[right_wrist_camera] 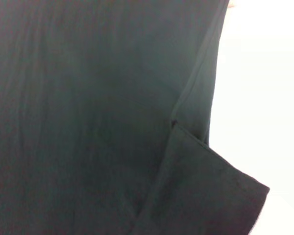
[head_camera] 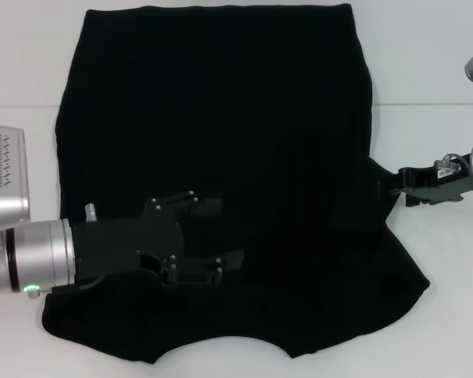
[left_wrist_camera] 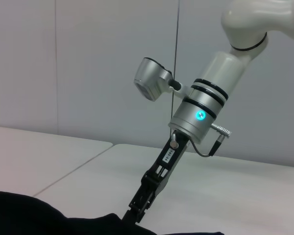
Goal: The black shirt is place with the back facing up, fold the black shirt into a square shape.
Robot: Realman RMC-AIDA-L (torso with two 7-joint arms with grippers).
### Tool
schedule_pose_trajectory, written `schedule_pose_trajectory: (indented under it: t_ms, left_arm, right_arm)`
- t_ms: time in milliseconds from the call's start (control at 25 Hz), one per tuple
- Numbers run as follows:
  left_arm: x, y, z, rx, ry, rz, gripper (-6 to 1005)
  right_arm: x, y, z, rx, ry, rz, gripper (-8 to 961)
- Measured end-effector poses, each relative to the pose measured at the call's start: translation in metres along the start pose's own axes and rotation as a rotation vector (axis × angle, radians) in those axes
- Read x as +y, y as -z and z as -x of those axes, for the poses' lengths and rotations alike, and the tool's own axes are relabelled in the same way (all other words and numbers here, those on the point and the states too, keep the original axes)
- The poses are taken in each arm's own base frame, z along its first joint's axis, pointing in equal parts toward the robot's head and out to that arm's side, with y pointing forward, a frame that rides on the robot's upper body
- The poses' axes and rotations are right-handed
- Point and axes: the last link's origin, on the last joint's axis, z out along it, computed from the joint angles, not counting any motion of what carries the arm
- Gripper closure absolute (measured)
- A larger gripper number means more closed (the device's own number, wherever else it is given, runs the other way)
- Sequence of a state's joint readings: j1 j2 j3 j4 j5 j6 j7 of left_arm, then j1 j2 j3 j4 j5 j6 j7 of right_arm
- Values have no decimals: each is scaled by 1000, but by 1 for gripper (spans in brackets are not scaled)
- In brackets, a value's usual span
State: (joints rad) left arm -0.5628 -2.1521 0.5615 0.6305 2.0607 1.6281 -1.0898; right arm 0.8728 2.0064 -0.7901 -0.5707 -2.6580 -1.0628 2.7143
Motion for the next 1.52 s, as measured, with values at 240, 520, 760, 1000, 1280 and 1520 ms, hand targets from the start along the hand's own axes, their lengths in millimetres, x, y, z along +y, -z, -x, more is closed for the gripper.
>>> schedule_pose_trajectory:
  t_ms: [240, 520, 760, 1000, 1280, 1520]
  left_arm:
    - [0, 0, 1, -3, 0, -1, 124]
    - [-1, 2, 1, -6, 0, -5, 124]
    - [-1, 3, 1, -8, 2, -9, 125]
    - [-2, 3, 2, -12, 5, -16, 125]
    - [-2, 2, 2, -11, 6, -17, 125]
    - [-3, 2, 1, -6, 5, -18, 125]
  right_arm:
    - [4, -13, -2, -54, -48, 39, 245]
    - [6, -19, -4, -115, -46, 89, 522]
    - [3, -18, -4, -138, -52, 102, 794]
    - [1, -17, -4, -140, -53, 100, 954]
    - [0, -15, -2, -143, -36, 98, 955]
    - [7, -6, 11, -153, 1, 111, 954]
